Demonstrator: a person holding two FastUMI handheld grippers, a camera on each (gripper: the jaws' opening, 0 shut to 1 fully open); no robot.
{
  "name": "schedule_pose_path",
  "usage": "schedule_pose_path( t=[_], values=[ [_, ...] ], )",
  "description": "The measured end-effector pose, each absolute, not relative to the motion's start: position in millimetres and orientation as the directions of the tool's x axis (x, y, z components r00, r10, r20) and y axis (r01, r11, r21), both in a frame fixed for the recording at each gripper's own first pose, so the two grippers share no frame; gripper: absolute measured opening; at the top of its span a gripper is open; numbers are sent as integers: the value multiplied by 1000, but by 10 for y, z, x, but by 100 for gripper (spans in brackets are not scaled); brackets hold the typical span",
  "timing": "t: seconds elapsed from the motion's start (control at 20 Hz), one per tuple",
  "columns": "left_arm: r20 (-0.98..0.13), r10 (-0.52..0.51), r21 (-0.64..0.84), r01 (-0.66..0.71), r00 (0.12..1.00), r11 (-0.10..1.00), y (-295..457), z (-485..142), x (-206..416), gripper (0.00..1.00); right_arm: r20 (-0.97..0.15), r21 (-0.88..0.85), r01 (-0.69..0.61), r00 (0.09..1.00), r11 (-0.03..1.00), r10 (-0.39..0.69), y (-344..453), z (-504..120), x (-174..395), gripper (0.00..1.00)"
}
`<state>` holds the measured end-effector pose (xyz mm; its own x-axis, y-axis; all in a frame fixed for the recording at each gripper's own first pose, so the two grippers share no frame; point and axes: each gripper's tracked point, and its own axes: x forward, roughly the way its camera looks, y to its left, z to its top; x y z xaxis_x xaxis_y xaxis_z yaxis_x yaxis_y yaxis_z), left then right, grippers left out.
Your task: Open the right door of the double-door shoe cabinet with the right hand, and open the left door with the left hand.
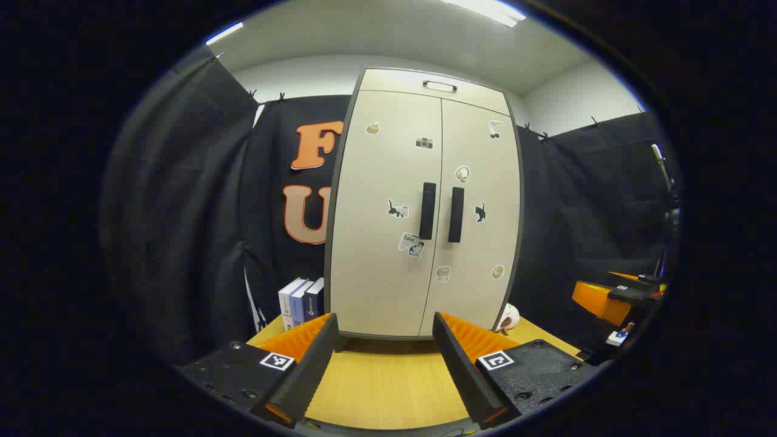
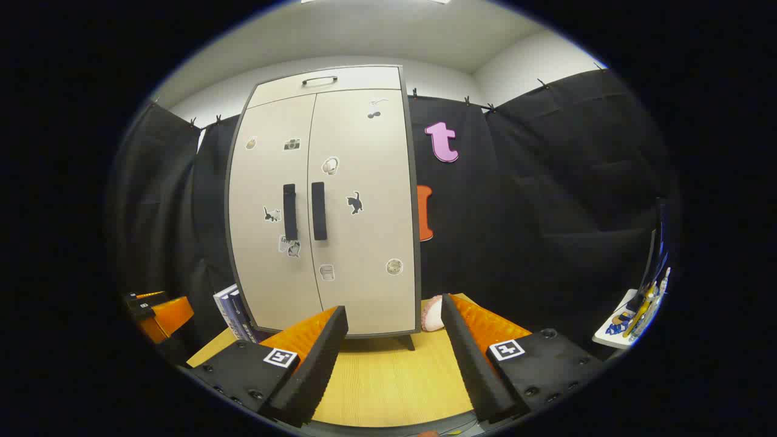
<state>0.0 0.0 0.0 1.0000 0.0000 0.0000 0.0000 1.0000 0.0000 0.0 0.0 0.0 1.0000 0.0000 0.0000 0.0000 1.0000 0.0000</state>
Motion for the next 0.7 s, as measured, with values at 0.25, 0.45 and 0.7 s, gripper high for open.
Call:
schedule_pose_path(
  t=[0.25, 0.45, 0.7],
  values=[
    [0, -23, 5, 23, 1000, 1000, -12, 42, -37, 95, -57, 0, -16, 998, 1000, 16, 158, -107, -59, 99],
    [8, -15, 17, 15, 1000, 1000, 33, 77, -30, 95, -54, -13, -19, 998, 1000, 18, 210, -109, -86, 99],
    [-14, -21, -6, 21, 1000, 1000, 34, -2, -13, 95, -46, -11, -13, 999, 1000, 13, 206, -72, -98, 99]
  ],
)
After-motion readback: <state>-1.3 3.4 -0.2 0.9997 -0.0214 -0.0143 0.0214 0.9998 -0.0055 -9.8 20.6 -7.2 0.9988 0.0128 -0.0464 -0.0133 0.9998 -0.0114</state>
